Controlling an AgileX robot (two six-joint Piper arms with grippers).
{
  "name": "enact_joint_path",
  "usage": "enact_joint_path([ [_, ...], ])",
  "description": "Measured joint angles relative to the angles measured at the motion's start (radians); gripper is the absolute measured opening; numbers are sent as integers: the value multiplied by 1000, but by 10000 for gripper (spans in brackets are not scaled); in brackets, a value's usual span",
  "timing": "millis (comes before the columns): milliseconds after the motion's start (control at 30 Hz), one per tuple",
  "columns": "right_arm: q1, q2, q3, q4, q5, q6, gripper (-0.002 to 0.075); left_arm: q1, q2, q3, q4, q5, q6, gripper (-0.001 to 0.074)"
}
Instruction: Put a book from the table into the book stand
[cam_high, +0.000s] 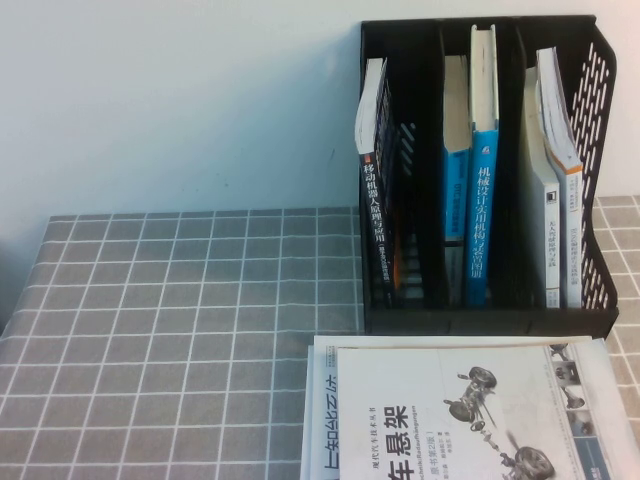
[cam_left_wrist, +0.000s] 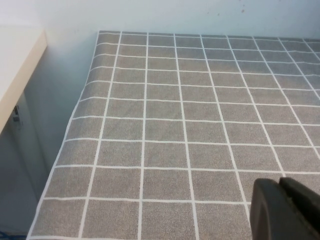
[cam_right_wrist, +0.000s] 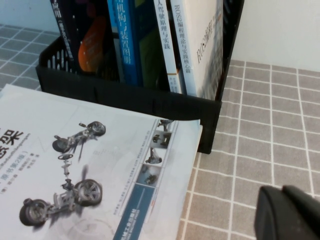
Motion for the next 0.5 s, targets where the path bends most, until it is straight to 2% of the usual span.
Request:
enact_joint_path([
  [133,-23,-24,44,-68,-72,0,-3,0,0,0,0,0,0,-1],
  [333,-167,-81,184,-78,-240,2,-3,0,0,0,-2,0,0,-1],
  [500,-223,-84,287,-59,-261,2,-3,-2,0,0,-3,0,2,-1],
])
